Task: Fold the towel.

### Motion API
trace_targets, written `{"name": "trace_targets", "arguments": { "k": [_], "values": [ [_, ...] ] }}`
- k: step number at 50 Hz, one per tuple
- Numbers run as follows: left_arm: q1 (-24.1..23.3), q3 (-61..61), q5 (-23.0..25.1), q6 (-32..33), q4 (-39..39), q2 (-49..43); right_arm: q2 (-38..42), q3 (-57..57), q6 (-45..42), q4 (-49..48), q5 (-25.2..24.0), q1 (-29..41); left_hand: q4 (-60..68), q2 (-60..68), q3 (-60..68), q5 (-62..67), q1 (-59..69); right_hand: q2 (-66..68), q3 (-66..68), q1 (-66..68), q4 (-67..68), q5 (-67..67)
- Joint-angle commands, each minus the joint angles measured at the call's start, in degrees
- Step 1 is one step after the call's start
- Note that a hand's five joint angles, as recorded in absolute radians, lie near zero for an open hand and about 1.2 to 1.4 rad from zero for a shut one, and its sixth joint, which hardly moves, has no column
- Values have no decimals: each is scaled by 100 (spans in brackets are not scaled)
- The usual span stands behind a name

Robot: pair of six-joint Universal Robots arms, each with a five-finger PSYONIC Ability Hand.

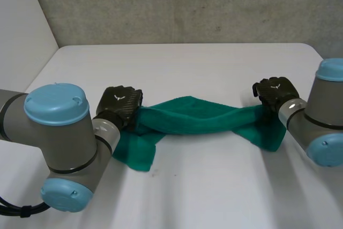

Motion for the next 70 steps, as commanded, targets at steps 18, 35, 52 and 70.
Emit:
{"name": "trace_targets", "arguments": {
  "k": [18,35,52,70],
  "values": [
    [592,2704,20,679,2465,356,-1574,-1893,88,-3265,470,297,1142,1134,1161,1354,1587,5061,5088,5441,5107,5099],
    [715,-546,319,697,2003,956,-1637,67,185,-1007,-303,271,1142,1134,1161,1354,1587,5061,5088,5441,5107,5099],
    [496,-1507,319,626,1178,260,-925,1114,237,-479,-321,-63,-1604,-1612,-1585,-1392,-1159,5061,5088,5441,5107,5099],
    [1883,-1498,1574,-67,26,1202,-978,1219,281,-549,-329,-617,-4222,-4230,-4203,-4010,-3777,5061,5088,5441,5107,5099]
  ]
}}
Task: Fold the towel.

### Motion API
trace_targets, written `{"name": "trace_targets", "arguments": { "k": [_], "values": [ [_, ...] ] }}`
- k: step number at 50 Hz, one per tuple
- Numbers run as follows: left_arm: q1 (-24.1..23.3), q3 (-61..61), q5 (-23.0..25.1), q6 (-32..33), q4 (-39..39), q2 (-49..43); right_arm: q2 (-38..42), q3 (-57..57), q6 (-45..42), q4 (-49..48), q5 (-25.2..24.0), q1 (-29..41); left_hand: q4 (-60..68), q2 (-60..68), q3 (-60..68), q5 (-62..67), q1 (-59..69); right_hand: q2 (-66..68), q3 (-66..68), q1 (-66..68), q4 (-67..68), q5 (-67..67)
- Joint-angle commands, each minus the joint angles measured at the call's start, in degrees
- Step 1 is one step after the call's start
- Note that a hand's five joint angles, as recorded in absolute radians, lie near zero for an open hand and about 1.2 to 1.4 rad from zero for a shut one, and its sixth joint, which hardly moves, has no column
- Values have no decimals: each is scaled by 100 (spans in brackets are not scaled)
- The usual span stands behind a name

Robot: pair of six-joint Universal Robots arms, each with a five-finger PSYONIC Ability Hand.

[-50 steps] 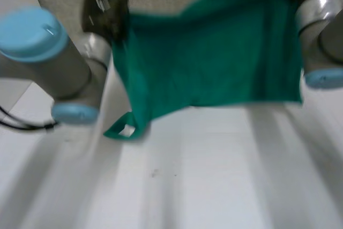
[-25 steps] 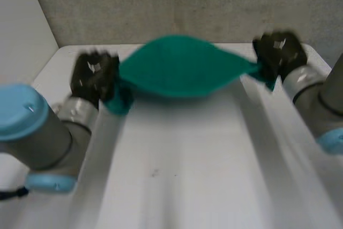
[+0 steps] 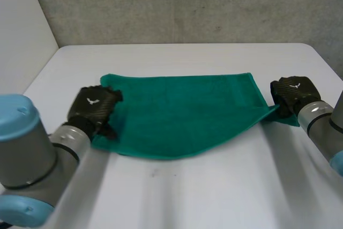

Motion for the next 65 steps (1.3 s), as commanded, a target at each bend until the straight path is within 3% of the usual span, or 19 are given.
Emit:
{"name": "trace_targets", "arguments": {
  "k": [1,7,13,29,35,37,40,46,47,55,60,65],
  "values": [
    [848,-4,837,-532,-574,36,59,-12,-2,-6,-3,-71,278,213,178,316,129,1248,1241,2365,1182,1327],
    [1244,-22,1656,-594,-1084,-78,59,-3,-2,-6,5,-62,731,666,632,770,583,1248,1241,2365,1182,1327],
    [1280,-145,1691,-576,-1103,-236,59,14,-2,-6,-3,-79,934,869,834,972,785,1248,1241,2365,1182,1327],
    [1280,-40,1498,-313,-259,-1062,68,120,-2,-111,-3,-79,1859,1794,1759,1897,1710,1248,1241,2365,1182,1327],
    [1253,48,1366,39,31,-1326,59,120,-2,-120,5,-79,3874,3809,3775,3913,3726,1248,1241,2365,1182,1327],
    [1245,57,1296,179,215,-1379,59,120,-2,-120,14,-79,5596,5531,5496,5635,5447,1248,1241,2365,1182,1327],
    [1244,57,1252,224,269,-1370,33,111,-28,-112,5,-88,5608,5543,5509,5647,5460,1248,1241,2365,1182,1327],
    [1183,48,988,285,216,-861,-554,-21,-142,151,32,-71,5608,5543,5509,5647,5460,1248,1241,2365,1182,1327],
    [1183,-39,910,277,7,166,-687,-38,-186,265,23,-62,5608,5543,5509,5647,5460,1248,1241,2365,1182,1327],
    [1463,57,891,364,-661,2502,-1698,-469,-1503,1785,14,-44,5608,5543,5509,5647,5460,1248,1241,2365,1182,1327],
    [1666,119,927,689,-1321,2813,-1954,-618,-2496,2638,111,-35,5608,5543,5509,5647,5460,1248,1241,2365,1182,1327],
    [1623,-30,883,1198,-1858,2279,-1840,-724,-2893,3297,190,43,5608,5543,5509,5647,5460,1248,1241,2365,1182,1327]
  ]
}}
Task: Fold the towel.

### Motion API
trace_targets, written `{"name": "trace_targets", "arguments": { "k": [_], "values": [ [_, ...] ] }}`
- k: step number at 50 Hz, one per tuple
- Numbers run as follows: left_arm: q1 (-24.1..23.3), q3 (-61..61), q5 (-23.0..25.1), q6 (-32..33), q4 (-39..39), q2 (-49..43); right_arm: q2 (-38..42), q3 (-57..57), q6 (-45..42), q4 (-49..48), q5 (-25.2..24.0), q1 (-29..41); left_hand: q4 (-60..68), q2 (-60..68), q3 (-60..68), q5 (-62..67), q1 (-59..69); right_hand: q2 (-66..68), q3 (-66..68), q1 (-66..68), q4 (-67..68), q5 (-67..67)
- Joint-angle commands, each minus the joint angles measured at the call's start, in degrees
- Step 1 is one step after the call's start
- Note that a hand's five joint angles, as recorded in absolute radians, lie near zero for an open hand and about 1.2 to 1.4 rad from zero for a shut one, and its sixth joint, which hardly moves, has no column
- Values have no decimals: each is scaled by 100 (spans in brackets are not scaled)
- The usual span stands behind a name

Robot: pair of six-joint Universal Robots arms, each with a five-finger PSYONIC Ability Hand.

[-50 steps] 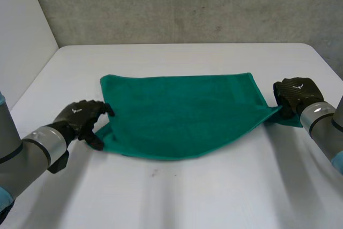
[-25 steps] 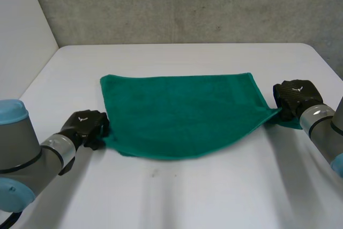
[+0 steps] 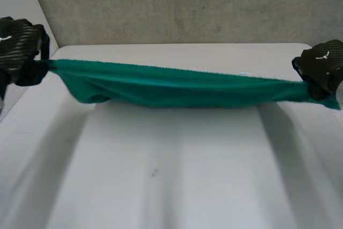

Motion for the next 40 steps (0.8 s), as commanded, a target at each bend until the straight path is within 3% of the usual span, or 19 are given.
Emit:
{"name": "trace_targets", "arguments": {
  "k": [1,3,12,19,24,27,28,32,34,40],
  "values": [
    [-39,-143,-44,750,-776,-810,124,-139,-634,871,108,80,1146,1139,1178,1438,1502,1248,1241,2365,1179,1327],
    [-101,-134,-62,874,-777,-1136,203,-139,-643,880,116,98,1146,1139,1178,1438,1502,1248,1241,2365,1179,1327],
    [-224,550,-220,1060,-698,-3079,1915,-770,-652,906,335,405,1146,1139,1178,1438,1502,1248,1241,2365,1179,1327],
    [-602,2271,-765,1086,-391,-4126,2787,-2174,-512,556,722,800,1146,1139,1178,1438,1502,1248,1241,2365,1179,1327],
    [-743,3654,-950,1051,-144,-4249,2841,-3397,-213,-129,802,818,1146,1139,1178,1438,1502,1248,1241,2365,1179,1327],
    [-866,4689,-1002,946,776,-4083,2823,-4215,313,-1095,811,810,1146,1139,1178,1438,1502,1248,1241,2365,1179,1327],
    [-866,4804,-1090,858,1405,-3900,2797,-4348,471,-1394,802,810,1146,1139,1178,1438,1502,1248,1241,2365,1179,1327],
    [-866,4770,-1380,665,2613,-3564,2209,-4218,1219,-3003,802,766,1146,1139,1178,1438,1502,1248,1241,2365,1179,1327],
    [-866,4665,-1511,594,2957,-3494,1963,-4007,1247,-3145,776,775,1146,1139,1178,1438,1502,1248,1241,2365,1179,1327],
    [-813,3824,-1504,401,2765,-3441,1821,-3418,1238,-2610,556,748,1146,1139,1178,1438,1502,1248,1241,2365,1179,1327]
  ]
}}
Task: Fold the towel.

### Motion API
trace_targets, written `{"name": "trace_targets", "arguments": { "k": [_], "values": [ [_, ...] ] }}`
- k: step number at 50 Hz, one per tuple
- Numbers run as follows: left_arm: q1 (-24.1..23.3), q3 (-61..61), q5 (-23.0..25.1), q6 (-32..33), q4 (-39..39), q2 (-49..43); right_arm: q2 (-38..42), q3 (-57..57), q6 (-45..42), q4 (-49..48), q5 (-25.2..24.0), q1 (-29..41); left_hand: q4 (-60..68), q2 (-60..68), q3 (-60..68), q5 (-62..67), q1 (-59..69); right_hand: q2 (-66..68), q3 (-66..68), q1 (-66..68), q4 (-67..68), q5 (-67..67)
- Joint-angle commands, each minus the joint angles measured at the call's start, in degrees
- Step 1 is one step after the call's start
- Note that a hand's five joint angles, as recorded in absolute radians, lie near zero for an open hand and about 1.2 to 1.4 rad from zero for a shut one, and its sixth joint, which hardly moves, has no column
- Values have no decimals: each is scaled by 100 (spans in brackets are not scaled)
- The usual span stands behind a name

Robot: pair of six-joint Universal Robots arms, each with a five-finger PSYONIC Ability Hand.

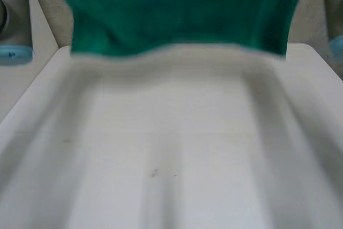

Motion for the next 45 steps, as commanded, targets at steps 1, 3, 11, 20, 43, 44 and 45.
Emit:
{"name": "trace_targets", "arguments": {
  "k": [1,3,11,20,43,44,45],
  "values": [
    [71,-1083,-71,-284,218,157,-282,819,111,321,-280,-26,1142,1127,1160,1438,1502,1248,1214,2365,1164,1308],
    [80,-1382,-18,-337,218,157,-229,1125,129,541,-473,-34,1142,1127,1160,1438,1502,1248,1214,2365,1164,1308],
    [71,-2744,78,-398,279,-194,472,1882,94,796,-799,-17,1142,1127,1160,1438,1502,1248,1214,2365,1164,1308],
    [-34,-3772,193,-337,183,-758,1283,2015,68,1604,-773,-43,1142,1127,1160,1438,1502,1248,1214,2365,1164,1308],
    [-96,-5208,237,1703,-2949,1239,-230,3668,-2360,3953,-747,-703,1142,1127,1160,1438,1502,1248,1214,2365,1164,1308],
    [-105,-5119,237,1676,-2807,1125,-142,3615,-2228,3822,-738,-703,1142,1127,1160,1438,1502,1248,1214,2365,1164,1308],
    [-122,-5032,237,1632,-2658,993,-45,3554,-2096,3699,-729,-703,1142,1127,1160,1438,1502,1248,1214,2365,1164,1308]
  ]
}}
